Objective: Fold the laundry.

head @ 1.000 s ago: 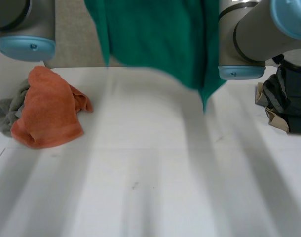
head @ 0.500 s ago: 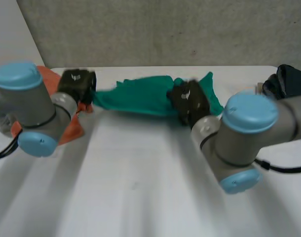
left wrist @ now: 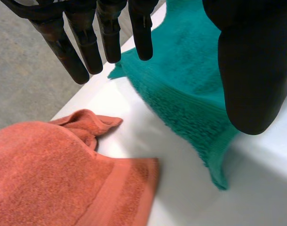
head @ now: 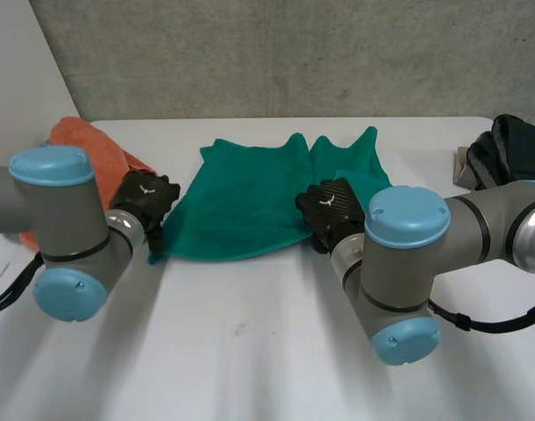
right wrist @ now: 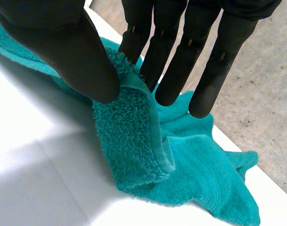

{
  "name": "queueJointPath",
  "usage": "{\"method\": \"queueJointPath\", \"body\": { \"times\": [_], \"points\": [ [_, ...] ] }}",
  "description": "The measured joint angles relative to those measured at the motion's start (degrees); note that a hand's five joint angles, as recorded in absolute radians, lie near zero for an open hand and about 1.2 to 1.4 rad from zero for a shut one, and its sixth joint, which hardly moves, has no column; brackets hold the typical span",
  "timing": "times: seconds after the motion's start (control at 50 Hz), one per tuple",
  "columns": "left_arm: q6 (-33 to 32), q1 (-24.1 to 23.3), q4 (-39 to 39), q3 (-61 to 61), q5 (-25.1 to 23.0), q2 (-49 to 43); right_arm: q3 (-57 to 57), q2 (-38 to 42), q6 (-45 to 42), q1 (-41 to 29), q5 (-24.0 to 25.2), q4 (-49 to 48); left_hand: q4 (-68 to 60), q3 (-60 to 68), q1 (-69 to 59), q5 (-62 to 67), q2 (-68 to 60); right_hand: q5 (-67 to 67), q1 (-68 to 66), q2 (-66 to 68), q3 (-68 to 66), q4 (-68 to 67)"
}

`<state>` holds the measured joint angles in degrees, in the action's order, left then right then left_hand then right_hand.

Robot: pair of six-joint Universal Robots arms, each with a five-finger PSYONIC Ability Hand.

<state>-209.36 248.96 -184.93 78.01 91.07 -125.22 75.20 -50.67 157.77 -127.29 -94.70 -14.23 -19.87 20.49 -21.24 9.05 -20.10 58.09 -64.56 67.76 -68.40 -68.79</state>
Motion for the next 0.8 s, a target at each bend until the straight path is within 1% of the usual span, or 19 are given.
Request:
{"method": "queueJointPath", "body": {
  "times": [0.26, 0.44, 0.52, 0.54, 0.58, 0.6, 0.62, 0.64, 0.72, 0.74, 0.78, 0.8],
  "points": [
    [-0.7, -0.3, -1.3, 0.1, 1.4, -2.9, -1.8, -3.1, 3.9, -0.4, -0.2, 2.6, 0.0, 0.0, 0.0, 0.0, 0.0, 0.0, 0.0, 0.0, 0.0, 0.0],
    [-1.9, -0.3, -2.8, -0.6, 2.0, -4.6, -2.8, -3.4, 5.2, -0.4, -0.2, 3.7, -0.6, 0.4, -0.4, 1.3, -0.7, 0.0, 0.0, 0.0, 0.0, 0.0],
    [-2.9, -0.5, -4.0, -1.7, 1.9, -6.3, -2.9, -3.4, 5.6, -0.4, -0.4, 4.0, -7.9, 7.1, -7.1, 8.9, -7.4, 0.0, 0.0, 0.0, 0.0, 0.0],
    [-3.2, -0.5, -4.1, -2.1, 1.8, -6.7, -2.9, -3.4, 5.7, -0.4, -0.5, 4.1, -15.7, 15.8, -16.1, 16.5, -16.1, 0.0, 0.0, 0.0, 0.0, 0.0],
    [-3.9, -0.7, -4.1, -3.2, 1.7, -7.6, -2.9, -3.4, 5.9, -0.4, -0.7, 4.2, -28.1, 27.2, -30.3, 28.5, -27.7, 0.0, 0.0, 0.0, 0.0, 0.0],
    [-4.3, -0.8, -4.0, -3.7, 1.6, -8.0, -2.9, -3.4, 6.0, -0.3, -0.8, 4.4, -40.4, 39.4, -42.6, 40.6, -40.2, 0.0, 0.0, 0.0, 0.0, 0.0],
    [-4.6, -0.9, -3.8, -4.3, 1.6, -8.4, -2.9, -3.4, 6.2, -0.3, -0.8, 4.5, -40.4, 39.4, -42.6, 40.6, -40.2, -0.1, 0.0, 0.0, 0.0, 0.0],
    [-4.9, -0.9, -3.5, -5.0, 1.6, -8.7, -2.9, -3.5, 6.3, -0.2, -0.8, 4.9, -47.7, 46.6, -45.3, 46.9, -47.5, 0.0, 0.0, 0.0, 0.0, 0.0],
    [-5.4, -0.7, -2.3, -6.5, 1.9, -8.7, -2.8, -3.6, 6.4, -0.1, 0.0, 7.5, -48.5, 47.5, -45.3, 46.9, -48.4, 0.0, 0.0, 0.0, 0.0, 0.0],
    [-5.3, -0.5, -1.9, -6.8, 2.0, -8.3, -2.9, -3.5, 6.1, -0.1, 0.8, 9.0, -48.5, 47.5, -45.3, 46.9, -48.4, -1.5, 0.5, -1.4, 1.6, 1.7],
    [-5.1, -0.1, -1.5, -7.0, 2.2, -7.3, -3.1, -3.2, 5.3, -0.3, 2.5, 11.6, -48.5, 47.5, -45.3, 46.9, -48.4, -11.9, 10.2, -12.9, 13.1, 12.2],
    [-4.8, 0.2, -1.3, -6.9, 2.2, -6.5, -3.5, -2.7, 4.0, -0.4, 4.4, 14.4, -48.6, 47.5, -45.3, 46.9, -48.4, -24.2, 22.3, -24.3, 24.1, 24.1]
  ]
}}
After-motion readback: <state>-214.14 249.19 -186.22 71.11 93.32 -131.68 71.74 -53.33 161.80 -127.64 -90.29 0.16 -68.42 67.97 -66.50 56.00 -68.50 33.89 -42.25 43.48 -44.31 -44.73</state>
